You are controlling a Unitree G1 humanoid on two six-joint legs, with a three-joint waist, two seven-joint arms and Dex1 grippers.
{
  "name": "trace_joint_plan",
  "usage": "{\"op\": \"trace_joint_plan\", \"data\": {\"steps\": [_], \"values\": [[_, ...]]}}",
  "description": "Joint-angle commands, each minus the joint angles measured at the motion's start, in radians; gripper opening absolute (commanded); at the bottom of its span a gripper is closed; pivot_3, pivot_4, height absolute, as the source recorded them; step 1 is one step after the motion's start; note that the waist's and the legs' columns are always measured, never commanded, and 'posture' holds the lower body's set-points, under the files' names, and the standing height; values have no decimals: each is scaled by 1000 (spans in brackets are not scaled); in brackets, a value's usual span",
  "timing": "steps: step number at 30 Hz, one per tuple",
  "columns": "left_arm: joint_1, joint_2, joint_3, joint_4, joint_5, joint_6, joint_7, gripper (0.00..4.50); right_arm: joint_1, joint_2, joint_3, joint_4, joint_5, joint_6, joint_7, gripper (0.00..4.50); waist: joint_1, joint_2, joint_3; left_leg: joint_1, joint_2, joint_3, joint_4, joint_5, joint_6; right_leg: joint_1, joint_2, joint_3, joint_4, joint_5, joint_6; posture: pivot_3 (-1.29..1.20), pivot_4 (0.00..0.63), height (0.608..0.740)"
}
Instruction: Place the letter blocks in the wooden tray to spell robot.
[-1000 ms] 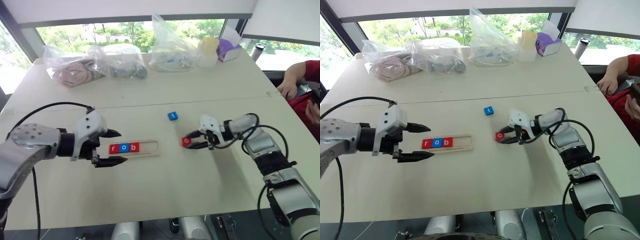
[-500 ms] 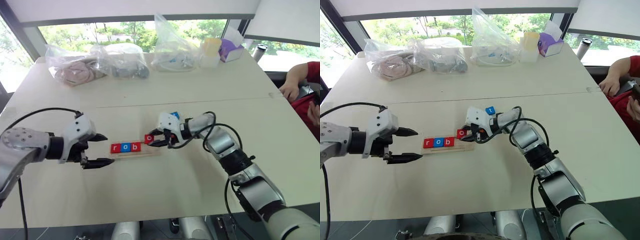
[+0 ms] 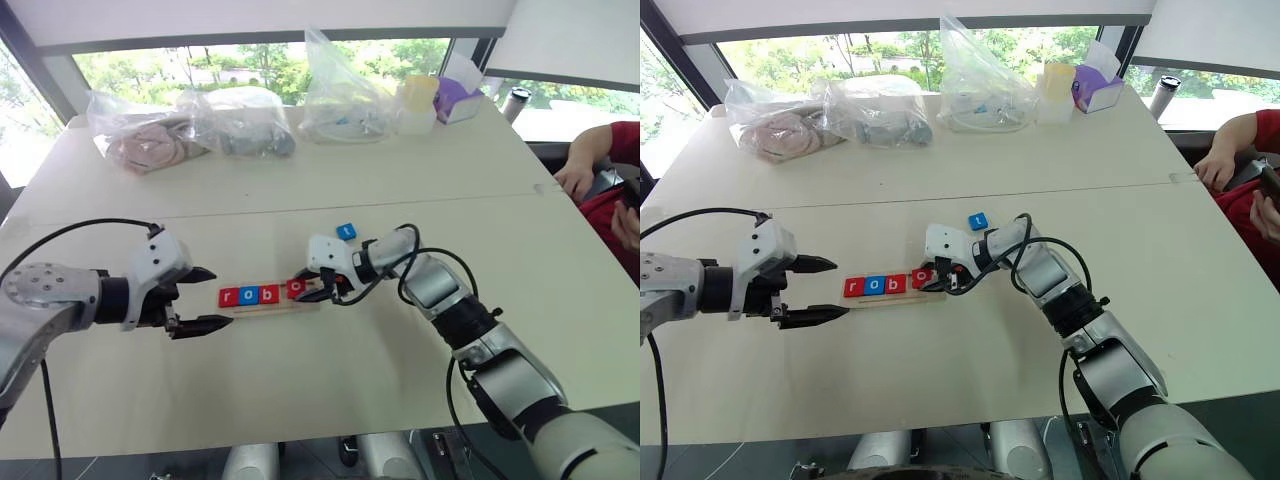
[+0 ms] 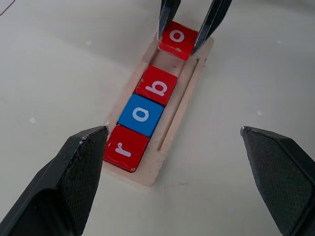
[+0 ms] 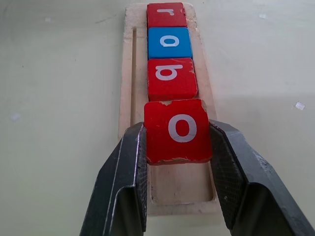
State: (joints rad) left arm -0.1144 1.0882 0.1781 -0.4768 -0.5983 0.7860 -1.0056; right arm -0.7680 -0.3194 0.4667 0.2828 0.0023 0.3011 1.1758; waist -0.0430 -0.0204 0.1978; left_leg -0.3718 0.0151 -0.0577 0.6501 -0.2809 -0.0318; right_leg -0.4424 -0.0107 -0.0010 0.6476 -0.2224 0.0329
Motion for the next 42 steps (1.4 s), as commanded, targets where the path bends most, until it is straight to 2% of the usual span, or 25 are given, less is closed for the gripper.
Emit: {"op": "trace_joint_plan", "data": {"steps": [1, 11, 17, 18, 24, 30, 35, 42], "values": [[-22, -7, 12, -19, -12, 7, 14, 4500, -17, 22, 8, 4, -12, -9, -13, 1190, 0, 0, 0, 0, 0, 0, 0, 0, 0, 0, 0, 0, 0, 0, 0, 0, 150, 740], [-24, -19, 15, -28, -25, 24, 32, 4500, -17, 55, 15, 54, -40, -46, -34, 1190, -1, 0, 0, 0, 0, 0, 0, 0, 0, 0, 0, 0, 0, 0, 0, 0, 150, 740], [-26, -24, 11, -29, -28, 24, 42, 4500, -12, 69, 5, 52, -39, -49, -47, 4195, -1, 0, 0, 0, 0, 0, 0, 0, 0, 0, 0, 0, 0, 0, 0, 0, 150, 740], [-25, -24, 11, -29, -28, 24, 42, 4500, -10, 69, 2, 47, -41, -48, -55, 4437, 0, 0, 0, 0, 0, 0, 0, 0, 0, 0, 0, 0, 0, 0, 0, 0, 150, 740], [-25, -27, 7, -23, -23, 16, 48, 4500, -17, 67, -73, -22, -2, 7, -116, 4437, 0, 0, 0, 0, 0, 0, 0, 0, 0, 0, 0, 0, 0, 0, 0, 0, 150, 740], [-17, -28, 14, -22, -23, 11, 48, 4500, 38, 7, -172, -154, 16, 102, -203, 4437, 4, 0, 0, 0, 0, 0, 0, 0, 0, 0, 0, 0, 0, 0, 0, 0, 150, 740], [-21, -42, 9, -17, -21, 0, 54, 4500, 59, 27, -314, -217, 2, 337, -444, 4437, 1, 0, 0, 0, 0, 0, 0, 0, 0, 0, 0, 0, 0, 0, 0, 0, 150, 740], [-111, -110, -18, 7, -46, 14, 76, 4500, 124, 186, -394, -256, -49, 614, -793, 4437, -2, 0, 0, 0, 0, -1, 0, 0, 0, 0, 0, 1, 0, 0, 0, 0, 150, 740]]}}
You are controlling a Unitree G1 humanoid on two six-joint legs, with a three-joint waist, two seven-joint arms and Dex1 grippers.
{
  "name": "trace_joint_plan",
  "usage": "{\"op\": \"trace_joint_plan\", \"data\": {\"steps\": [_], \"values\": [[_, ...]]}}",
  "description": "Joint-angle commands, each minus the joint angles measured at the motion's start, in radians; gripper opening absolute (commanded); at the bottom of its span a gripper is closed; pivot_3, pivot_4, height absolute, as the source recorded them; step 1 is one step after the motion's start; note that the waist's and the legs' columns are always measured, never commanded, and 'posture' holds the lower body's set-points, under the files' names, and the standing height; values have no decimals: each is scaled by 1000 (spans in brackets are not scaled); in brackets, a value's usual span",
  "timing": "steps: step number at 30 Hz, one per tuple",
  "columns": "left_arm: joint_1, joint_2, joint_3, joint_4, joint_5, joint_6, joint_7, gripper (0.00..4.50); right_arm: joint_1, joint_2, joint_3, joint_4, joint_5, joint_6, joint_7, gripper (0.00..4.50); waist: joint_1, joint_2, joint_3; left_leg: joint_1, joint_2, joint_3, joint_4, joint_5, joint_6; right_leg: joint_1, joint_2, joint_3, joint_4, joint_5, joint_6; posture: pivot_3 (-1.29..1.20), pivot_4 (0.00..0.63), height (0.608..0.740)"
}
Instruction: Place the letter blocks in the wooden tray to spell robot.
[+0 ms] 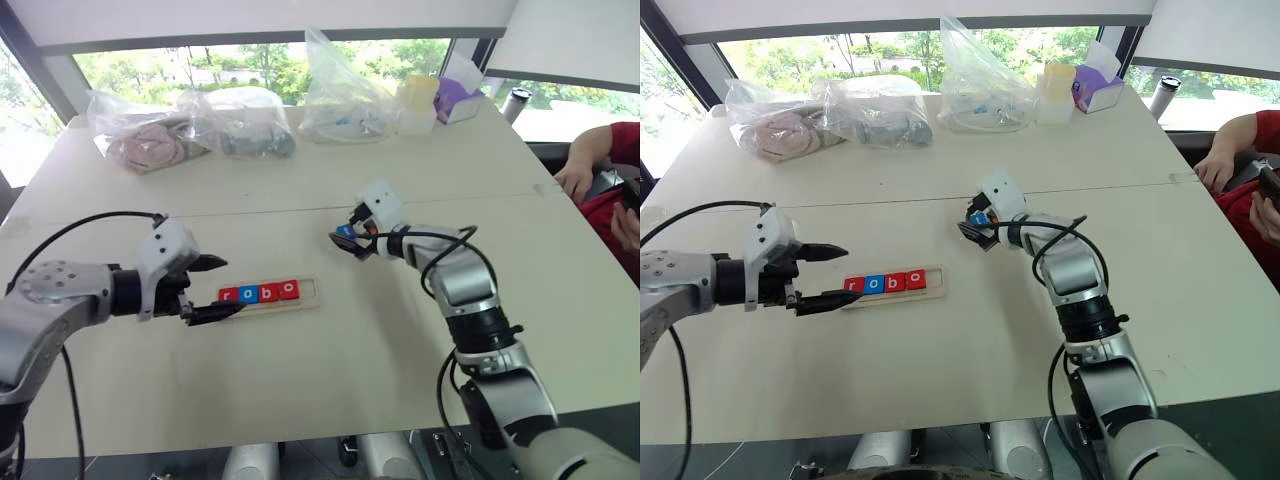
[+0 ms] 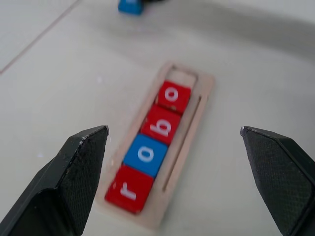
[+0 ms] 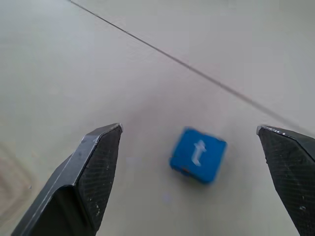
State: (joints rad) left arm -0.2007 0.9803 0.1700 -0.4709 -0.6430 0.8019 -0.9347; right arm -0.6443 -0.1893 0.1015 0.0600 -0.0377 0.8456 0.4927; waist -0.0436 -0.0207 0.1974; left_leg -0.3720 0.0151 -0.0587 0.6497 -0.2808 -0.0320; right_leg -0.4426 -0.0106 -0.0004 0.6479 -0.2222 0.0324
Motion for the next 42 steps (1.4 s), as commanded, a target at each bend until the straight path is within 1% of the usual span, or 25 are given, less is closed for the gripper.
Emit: {"op": "trace_joint_plan", "data": {"steps": [1, 4, 8, 11, 13, 15, 16, 20, 22, 26, 28, 30, 33, 38, 40, 42], "values": [[-29, -4, -15, 3, 3, -2, 5, 4500, -1, 79, -37, -27, -3, 83, -136, 4437, -2, 0, 0, 0, 0, 0, 0, 0, 0, 0, 0, 0, 0, 0, 0, 0, 150, 740], [-50, -11, -30, 19, 10, -6, 6, 4500, -16, 120, -37, 32, -7, 59, -204, 4437, -1, 0, 0, 0, 0, 1, 0, 0, 0, 0, 0, 0, 0, 0, 0, 0, 150, 740], [-69, -14, -41, 35, 18, -15, 7, 4500, -52, 133, -48, 150, -14, -14, -271, 4437, -1, 0, 0, 0, 0, 1, 0, 0, 0, 0, 0, 0, 0, 0, 0, 0, 150, 740], [-77, -25, -33, 45, 33, -32, 22, 4500, -74, 143, -63, 188, 4, -39, -293, 3651, -1, 0, 0, 0, 0, 1, 0, 0, 0, 0, 0, 0, 0, 0, 0, 0, 150, 740], [-81, -34, -26, 50, 37, -36, 31, 4500, -75, 145, -57, 184, 8, -43, -297, 2675, -1, 0, 0, 0, 0, 1, 0, 0, 0, 0, 0, 0, 0, 0, 0, 0, 150, 740], [-92, -47, -24, 58, 41, -42, 44, 4500, -70, 146, -46, 173, 9, -39, -300, 1528, -1, 0, 0, 0, 0, 1, 0, 0, 0, 0, 0, 0, 0, 0, 0, 0, 150, 740], [-98, -54, -23, 63, 43, -46, 50, 4500, -66, 147, -39, 166, 8, -35, -301, 1179, -1, 0, 0, 0, 0, 1, 0, 0, 0, 0, 0, 0, 0, 0, 0, 0, 150, 740], [-107, -67, -32, 66, 51, -52, 54, 4500, -65, 147, -43, 118, 2, -6, -332, 1196, -2, 0, 0, 0, 0, 1, 0, 0, 0, 0, 0, 0, 0, 0, 0, 0, 150, 740], [-109, -71, -38, 63, 49, -51, 53, 4500, -46, 137, -67, -24, -5, 72, -365, 1196, -1, 0, 0, 0, 0, 0, 0, 0, 0, 0, 0, 0, 0, 0, 0, 0, 150, 740], [-114, -90, -53, 64, 51, -54, 56, 4500, 77, 133, -67, -367, 15, 343, -374, 1196, 5, 0, 0, -2, 0, -1, 0, 0, 0, -1, -1, 0, -1, 0, 1, 0, 150, 740], [-124, -105, -74, 66, 52, -58, 52, 4500, 129, 184, -115, -515, 19, 530, -399, 1196, 6, 0, 0, -1, 0, -1, -1, 0, 0, 0, -1, 0, -1, 0, 1, 0, 150, 740], [-137, -120, -90, 69, 48, -57, 51, 4500, 152, 219, -154, -606, 19, 668, -411, 1196, 4, 0, 0, -1, 0, -1, 0, 0, 0, 0, -1, 0, -1, 0, 1, 0, 150, 740], [-161, -135, -121, 88, 54, -59, 37, 4500, 175, 231, -182, -656, 19, 758, -416, 1196, -1, 0, 0, -1, 0, -1, 0, 0, 0, 0, 0, -1, 0, -2, 3, 0, 150, 740], [-209, -144, -157, 141, 73, -78, 8, 4500, 235, 280, -187, -654, 15, 769, -449, 1196, -3, 1, -1, 0, 0, -1, -1, 0, 0, 0, 1, -1, 0, -2, 3, 0, 150, 740], [-222, -146, -173, 151, 73, -76, -15, 4500, 240, 329, -213, -642, 11, 769, -468, 1196, -3, 0, -1, 0, 0, -1, -1, 0, 0, 0, 1, -1, 0, -2, 3, 0, 150, 740], [-227, -144, -188, 167, 83, -87, -37, 4500, 226, 344, -226, -626, 10, 769, -477, 2248, -3, 0, -1, 0, 0, -1, -1, 0, 0, 0, 1, -1, 0, -2, 3, 0, 150, 740]]}}
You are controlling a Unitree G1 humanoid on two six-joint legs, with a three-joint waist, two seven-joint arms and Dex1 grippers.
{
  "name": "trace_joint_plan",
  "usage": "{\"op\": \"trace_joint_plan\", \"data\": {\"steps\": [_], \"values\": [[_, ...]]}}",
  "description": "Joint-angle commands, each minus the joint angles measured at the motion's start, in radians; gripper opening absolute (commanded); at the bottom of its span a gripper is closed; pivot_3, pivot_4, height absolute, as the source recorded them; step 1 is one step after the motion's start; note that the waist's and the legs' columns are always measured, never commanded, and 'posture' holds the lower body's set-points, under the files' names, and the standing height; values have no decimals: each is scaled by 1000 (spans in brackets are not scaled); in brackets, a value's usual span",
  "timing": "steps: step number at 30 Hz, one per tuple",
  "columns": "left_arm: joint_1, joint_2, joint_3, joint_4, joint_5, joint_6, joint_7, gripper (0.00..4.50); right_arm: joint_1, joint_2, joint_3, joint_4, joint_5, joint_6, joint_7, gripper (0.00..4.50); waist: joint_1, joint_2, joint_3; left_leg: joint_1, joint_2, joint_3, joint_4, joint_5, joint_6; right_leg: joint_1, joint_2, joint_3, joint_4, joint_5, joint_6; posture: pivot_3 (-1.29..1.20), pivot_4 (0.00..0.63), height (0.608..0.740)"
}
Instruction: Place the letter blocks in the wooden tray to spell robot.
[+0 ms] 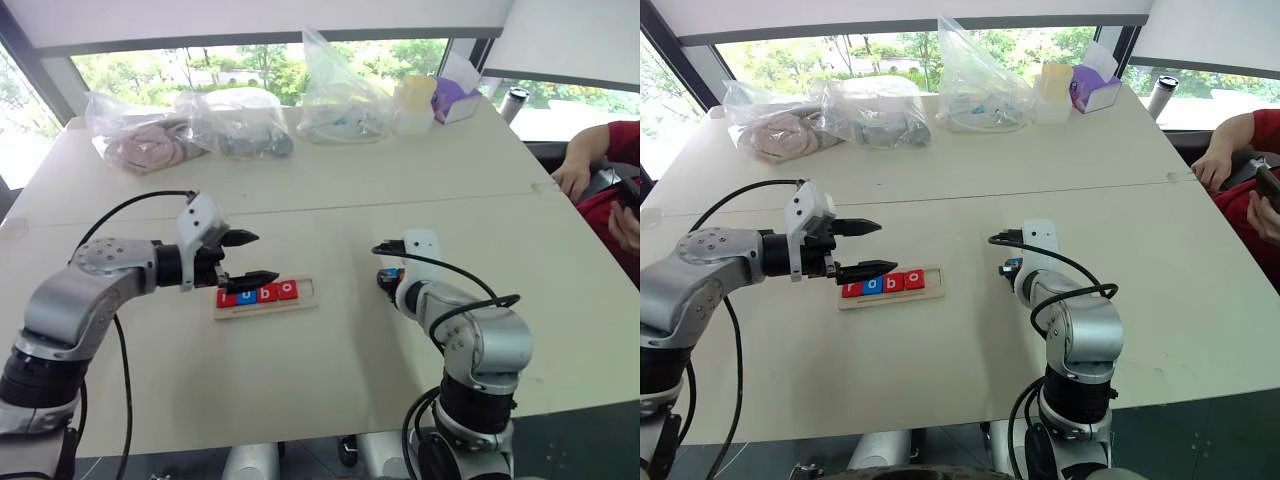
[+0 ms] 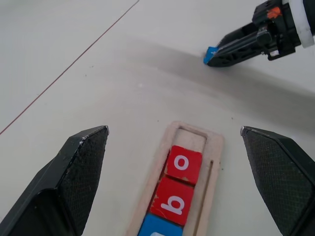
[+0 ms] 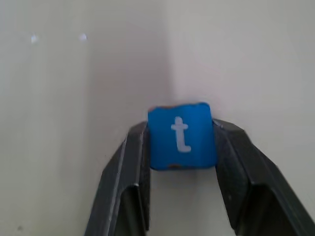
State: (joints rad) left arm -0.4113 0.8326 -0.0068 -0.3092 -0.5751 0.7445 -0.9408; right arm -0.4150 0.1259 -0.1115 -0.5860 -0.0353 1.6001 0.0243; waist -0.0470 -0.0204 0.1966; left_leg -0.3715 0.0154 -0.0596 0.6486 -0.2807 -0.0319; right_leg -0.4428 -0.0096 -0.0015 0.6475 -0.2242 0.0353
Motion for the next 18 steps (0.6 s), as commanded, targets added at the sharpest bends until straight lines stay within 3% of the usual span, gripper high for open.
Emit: {"op": "trace_joint_plan", "data": {"steps": [1, 4, 6, 8, 11, 13, 15, 18], "values": [[-19, 5, -14, 17, 22, -40, -38, 4500, -16, 2, 4, 16, 15, 14, 1, 2685, 0, 0, 0, 0, 0, 0, 0, 0, 0, 0, 0, 0, 0, 0, 0, 0, 150, 740], [-19, 7, -10, 31, 28, -53, -51, 4500, -62, -138, 55, -23, 36, -25, 42, 4177, 3, 1, 0, 0, 0, 0, 1, 0, 0, 0, -1, 0, 0, 0, -1, 0, 150, 740], [-12, 5, 3, 28, 21, -60, -62, 4500, -88, -300, 110, -43, 47, -127, 102, 4177, 6, 1, 1, -1, -1, 0, 1, 0, 0, 0, -2, 0, -1, -1, -2, 0, 150, 740], [-7, -3, 15, 26, 20, -83, -68, 4500, -101, -372, 110, -41, 76, -189, 150, 4177, 3, 0, 0, -2, -2, 1, 1, 0, 0, 0, -3, 0, -2, -2, -2, 0, 150, 740], [-3, -81, 38, -2, -4, -146, -44, 4500, -93, -494, 45, 23, 259, -362, 444, 4177, 3, 0, 0, -1, -2, 2, 0, 0, 0, 0, -3, 1, -3, -1, 2, 0, 150, 740], [21, -92, 22, -37, 3, -158, -52, 4500, -28, -616, 69, 58, 348, -538, 686, 4177, 3, 0, 0, -2, -1, 1, 0, 0, 0, 0, -1, 0, -3, -1, 2, 0, 150, 740], [44, -119, -10, -81, 15, -163, -33, 4500, 35, -751, 106, 214, 343, -793, 904, 4177, 6, 0, 0, -1, -1, 1, -1, -1, 1, 1, -1, 0, -3, -2, 3, 0, 150, 740], [84, -132, -48, -134, 44, -178, -16, 4500, 40, -854, 182, 426, 284, -1068, 1049, 4177, 3, -1, 1, -1, -2, 2, 0, -1, 1, 3, -2, 0, -4, -2, 4, 0, 150, 740]]}}
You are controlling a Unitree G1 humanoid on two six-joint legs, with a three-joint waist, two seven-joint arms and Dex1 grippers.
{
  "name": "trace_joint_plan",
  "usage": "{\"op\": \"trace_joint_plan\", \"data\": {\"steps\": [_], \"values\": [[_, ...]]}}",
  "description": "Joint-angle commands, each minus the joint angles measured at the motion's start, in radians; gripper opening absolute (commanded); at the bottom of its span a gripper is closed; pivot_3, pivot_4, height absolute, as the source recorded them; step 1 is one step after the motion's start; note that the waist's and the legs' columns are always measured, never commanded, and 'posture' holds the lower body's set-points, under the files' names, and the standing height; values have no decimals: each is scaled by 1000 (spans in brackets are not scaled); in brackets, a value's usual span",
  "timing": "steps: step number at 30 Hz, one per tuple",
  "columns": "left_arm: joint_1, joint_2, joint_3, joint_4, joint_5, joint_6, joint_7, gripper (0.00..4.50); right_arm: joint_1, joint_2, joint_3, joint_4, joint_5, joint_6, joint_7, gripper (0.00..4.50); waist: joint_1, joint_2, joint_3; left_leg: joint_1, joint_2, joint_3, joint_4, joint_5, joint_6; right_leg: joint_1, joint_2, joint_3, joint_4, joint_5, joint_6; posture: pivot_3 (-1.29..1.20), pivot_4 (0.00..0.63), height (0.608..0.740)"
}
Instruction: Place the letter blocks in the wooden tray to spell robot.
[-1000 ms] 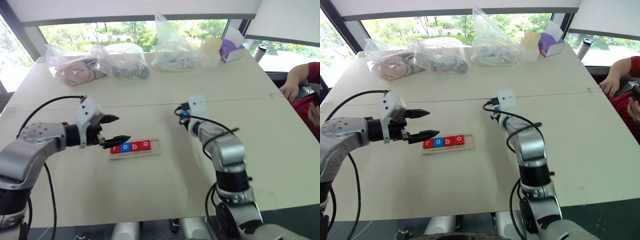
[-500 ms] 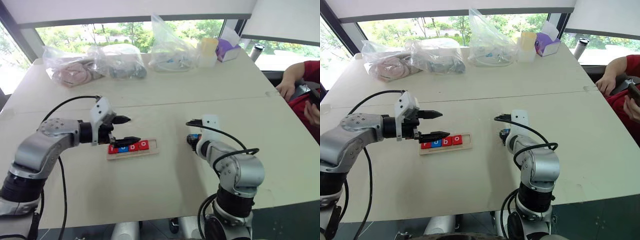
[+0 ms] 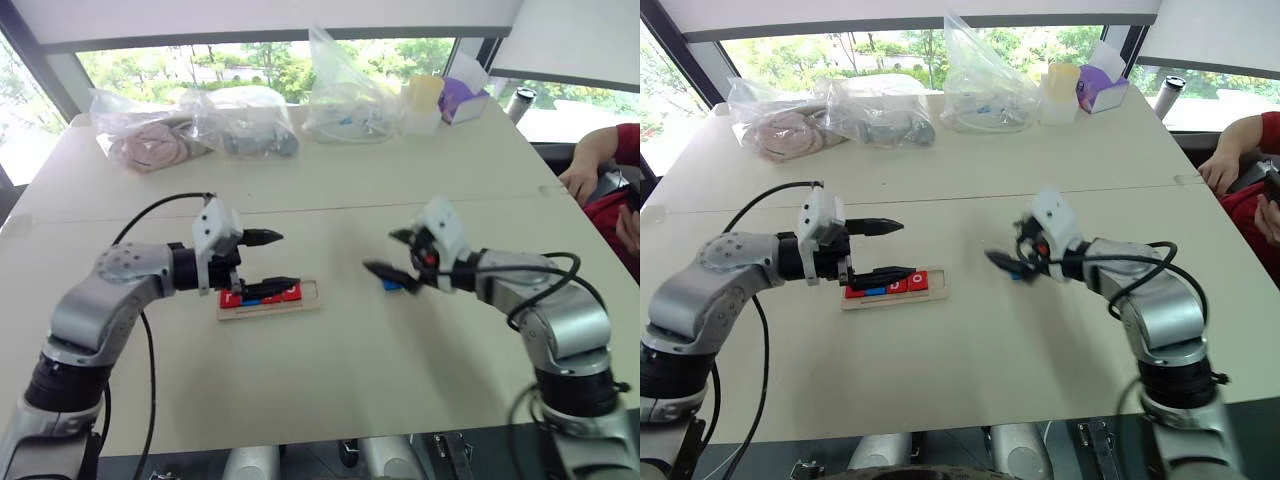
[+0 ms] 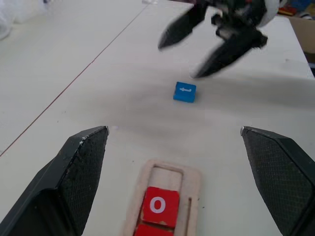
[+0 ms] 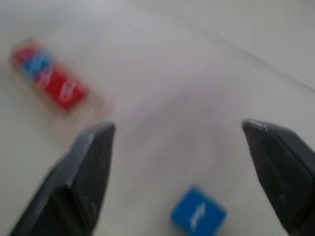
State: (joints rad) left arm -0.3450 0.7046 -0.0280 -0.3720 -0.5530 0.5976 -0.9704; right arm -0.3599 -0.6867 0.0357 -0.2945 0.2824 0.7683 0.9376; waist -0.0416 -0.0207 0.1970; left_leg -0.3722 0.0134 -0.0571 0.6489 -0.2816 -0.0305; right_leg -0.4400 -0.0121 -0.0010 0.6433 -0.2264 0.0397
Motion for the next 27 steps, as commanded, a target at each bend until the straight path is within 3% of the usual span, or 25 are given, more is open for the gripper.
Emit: {"op": "trace_joint_plan", "data": {"steps": [1, 9, 15, 18, 22, 23, 27], "values": [[39, -6, -39, -94, 35, -37, 23, 4500, -37, -49, 48, 214, -43, -316, 174, 4177, -5, 0, 0, 0, 0, 1, 2, 0, 0, 0, 0, 1, 0, 0, 0, 0, 150, 740], [136, 1, -41, -166, 95, -70, 83, 4500, -180, -28, 127, 589, -123, -690, 334, 4177, -2, 0, 0, 4, 1, 2, 2, 0, 0, 0, 3, 4, 4, 2, -3, 0, 150, 740], [248, 60, -25, -175, 115, -89, 64, 4500, -280, 2, 188, 866, -216, -943, 386, 4177, -3, 0, 0, 3, 1, 3, 2, 0, 0, 0, 1, 4, 3, 2, -3, 0, 150, 740], [286, 77, -3, -186, 107, -81, 71, 4500, -311, 17, 198, 952, -228, -1013, 407, 3352, 1, 0, 0, 3, 1, 4, 2, 0, 0, 1, 1, 5, 3, 2, -4, 0, 150, 740], [313, 89, 65, -173, 100, -95, 86, 4500, -325, 32, 186, 978, -217, -1027, 426, 1412, 1, 0, 0, 9, 1, 3, 3, 0, 0, 7, 1, 5, 3, 0, -7, 0, 150, 740], [309, 79, 84, -160, 106, -112, 99, 4500, -326, 36, 181, 971, -213, -1017, 426, 1144, 1, 0, 0, 13, 1, 3, 2, 0, 0, 10, 1, 5, 3, 0, -7, 0, 150, 740], [312, 72, 193, -123, 56, -105, 103, 4500, -337, 87, 148, 840, -132, -796, 402, 1153, -3, 0, 0, 17, 1, 3, 2, 0, 0, 13, 2, 5, 3, 0, -7, 0, 150, 740]]}}
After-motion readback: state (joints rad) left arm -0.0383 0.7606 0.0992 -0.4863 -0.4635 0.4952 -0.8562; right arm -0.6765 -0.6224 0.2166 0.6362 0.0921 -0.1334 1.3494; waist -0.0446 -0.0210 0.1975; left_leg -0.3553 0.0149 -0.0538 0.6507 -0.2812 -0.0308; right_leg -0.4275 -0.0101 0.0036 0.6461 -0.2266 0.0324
